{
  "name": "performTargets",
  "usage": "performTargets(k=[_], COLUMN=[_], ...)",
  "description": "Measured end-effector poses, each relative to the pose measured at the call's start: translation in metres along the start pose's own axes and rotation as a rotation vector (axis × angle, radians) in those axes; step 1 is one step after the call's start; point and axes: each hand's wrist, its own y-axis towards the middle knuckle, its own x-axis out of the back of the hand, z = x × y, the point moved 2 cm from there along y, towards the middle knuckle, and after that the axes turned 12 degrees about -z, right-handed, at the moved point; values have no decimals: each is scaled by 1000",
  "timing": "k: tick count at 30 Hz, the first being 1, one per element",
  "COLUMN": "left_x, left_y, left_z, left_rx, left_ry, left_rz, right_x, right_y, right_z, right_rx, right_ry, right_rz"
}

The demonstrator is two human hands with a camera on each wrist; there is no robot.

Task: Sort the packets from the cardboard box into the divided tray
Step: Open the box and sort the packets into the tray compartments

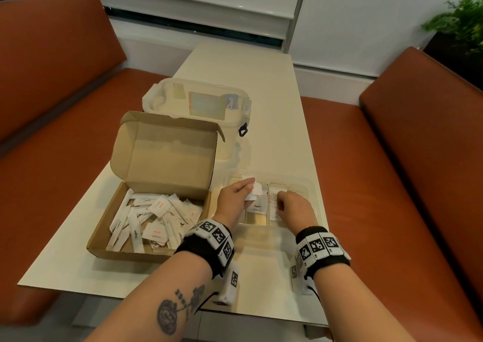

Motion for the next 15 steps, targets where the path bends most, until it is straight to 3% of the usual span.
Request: performTargets(k=[11, 15], left_x=[0, 0], left_y=[-1, -2], left_z=[-2, -2], left_rx=[10, 9], left_ry=[5, 21], left_rz=[3, 7], right_x=[-3, -4], right_y=[2, -3], right_z=[-3, -5], right_rx=[-68, -48], right_ry=[85, 152], right_rz=[-17, -115])
